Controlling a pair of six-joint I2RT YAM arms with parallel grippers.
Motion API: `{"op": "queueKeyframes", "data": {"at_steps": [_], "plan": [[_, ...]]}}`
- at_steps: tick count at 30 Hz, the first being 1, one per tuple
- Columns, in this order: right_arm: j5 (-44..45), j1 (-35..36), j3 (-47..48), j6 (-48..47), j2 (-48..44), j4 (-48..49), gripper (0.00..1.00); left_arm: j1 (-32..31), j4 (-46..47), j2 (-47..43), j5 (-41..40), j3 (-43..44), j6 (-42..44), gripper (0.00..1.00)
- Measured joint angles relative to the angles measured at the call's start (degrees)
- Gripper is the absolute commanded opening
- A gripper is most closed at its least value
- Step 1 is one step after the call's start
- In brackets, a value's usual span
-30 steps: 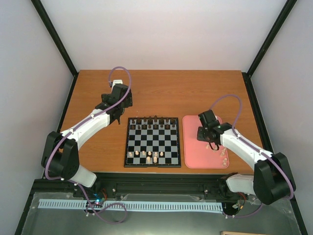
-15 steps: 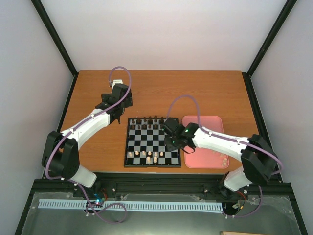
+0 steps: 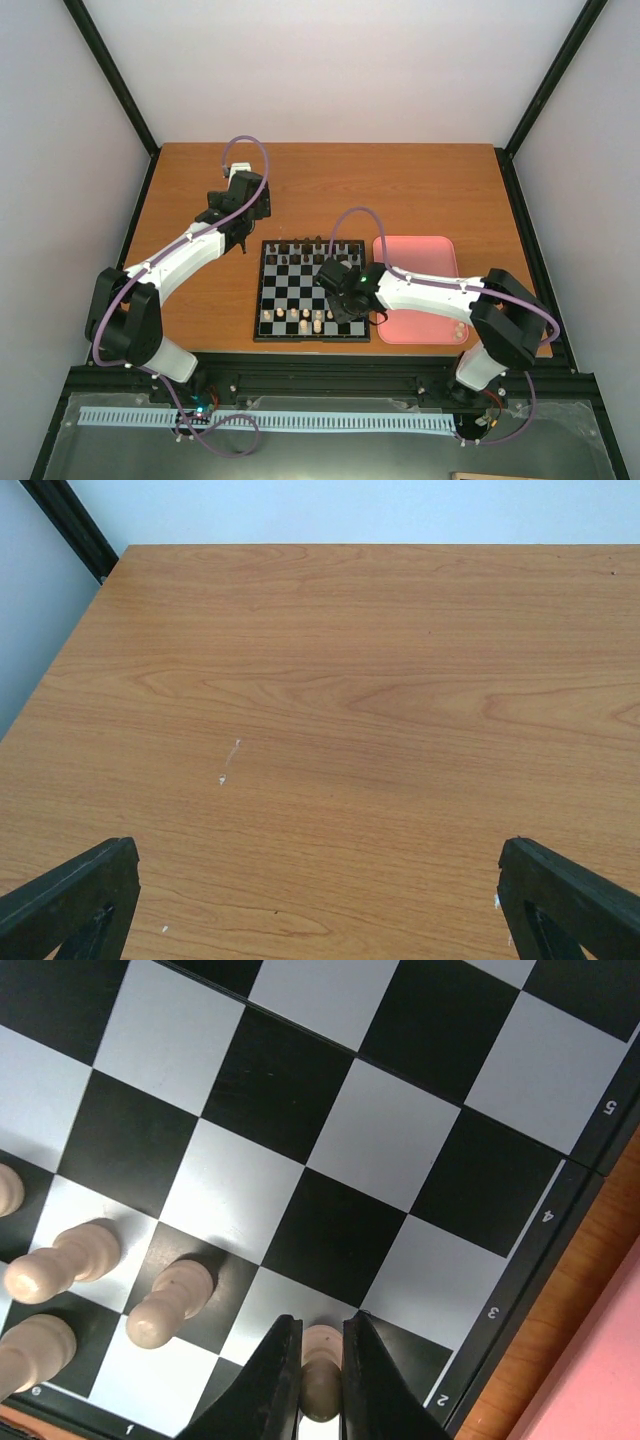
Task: Set up the chess pieces on the board
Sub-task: Place the chess piece on the chessboard.
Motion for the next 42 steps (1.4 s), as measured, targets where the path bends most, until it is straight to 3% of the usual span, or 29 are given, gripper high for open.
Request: {"op": "queueKeyframes", "data": {"at_steps": [28, 42], "plan": [[0.4, 1.5, 1.9, 0.5, 2.1, 0.9, 0.03, 0.0, 0.0, 0.0, 0.0, 0.0, 0.0, 1.00], [1.0, 1.6, 1.8, 1.1, 2.5, 0.9, 0.12, 0.0, 0.0, 0.0, 0.0, 0.0, 0.0, 1.00]]}}
